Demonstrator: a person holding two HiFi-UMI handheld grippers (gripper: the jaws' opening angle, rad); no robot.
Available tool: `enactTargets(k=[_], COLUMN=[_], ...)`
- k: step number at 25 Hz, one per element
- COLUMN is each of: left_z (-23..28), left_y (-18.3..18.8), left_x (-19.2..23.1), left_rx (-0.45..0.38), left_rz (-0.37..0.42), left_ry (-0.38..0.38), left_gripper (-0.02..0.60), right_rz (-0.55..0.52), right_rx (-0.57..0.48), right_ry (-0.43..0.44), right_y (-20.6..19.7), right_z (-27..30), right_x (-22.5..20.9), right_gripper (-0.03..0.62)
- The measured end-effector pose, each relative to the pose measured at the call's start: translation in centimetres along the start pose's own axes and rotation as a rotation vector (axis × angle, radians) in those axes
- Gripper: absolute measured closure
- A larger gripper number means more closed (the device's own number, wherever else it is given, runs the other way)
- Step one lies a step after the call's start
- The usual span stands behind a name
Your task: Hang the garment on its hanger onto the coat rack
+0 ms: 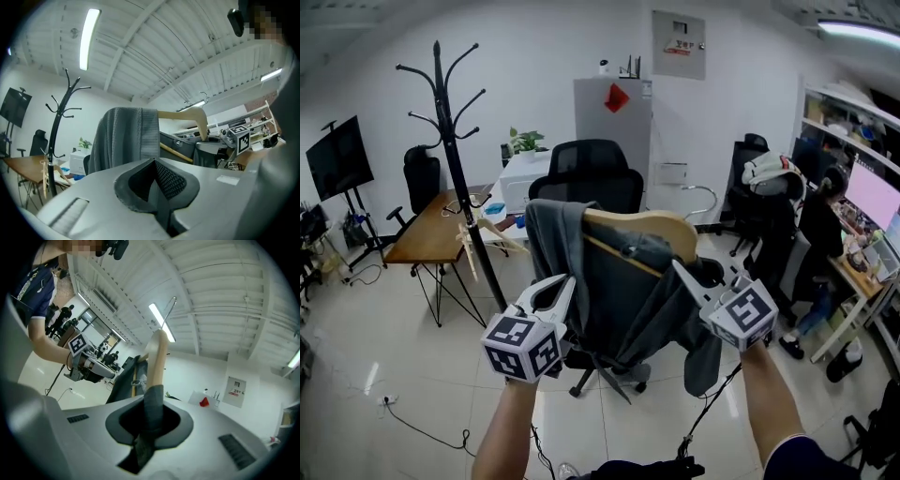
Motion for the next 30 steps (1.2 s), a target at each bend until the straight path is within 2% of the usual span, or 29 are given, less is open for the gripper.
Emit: enactTargets(k=[4,9,13,19,25,30], left_z=[-4.0,-8.8,-11.3,-15.3,-16.1,-15.8], left_y=[1.4,1.6,0.8,0.3,0.3,-1.4], left_x=[2.0,4.8,5.8,7.9,10.5,14.6], left_rx=[-0.008,0.018,0.057,0.088,0.083,0.083], left_rz=[0.029,0.037,0.035,0.027,0.052,0.04], left_ry=[0.067,0.2,0.247,0.365,0.415,0.404], left_gripper=[0.58,0.58,0.58,0.58,0.58,0.58], right_rz=[0.053,0.077,0.106,0.188,0.22,0.189], right_rx=[-0.04,-0.078,-0.083,-0.116,-0.126,-0.104], right_ry=[0.077,0.216,0.275,0.36,0.421,0.42], right_y=[0.6,0.9,1.0,0.7,1.3,1.3], right_z=[3.3,8.1,10.9,15.1,19.4,24.0], right_x=[2.6,6.6,9.3,12.4,15.0,16.9], right_gripper=[0.554,0.554,0.554,0.554,0.554,0.554])
Point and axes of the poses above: the fingertips, and each gripper's own axes: z forward along the fingers, x to its left, y out of its top, the point moved 8 cm from there along -z, backward along the fingers, and after that the axes turned 11 degrees about z, right-handed, at the moved point
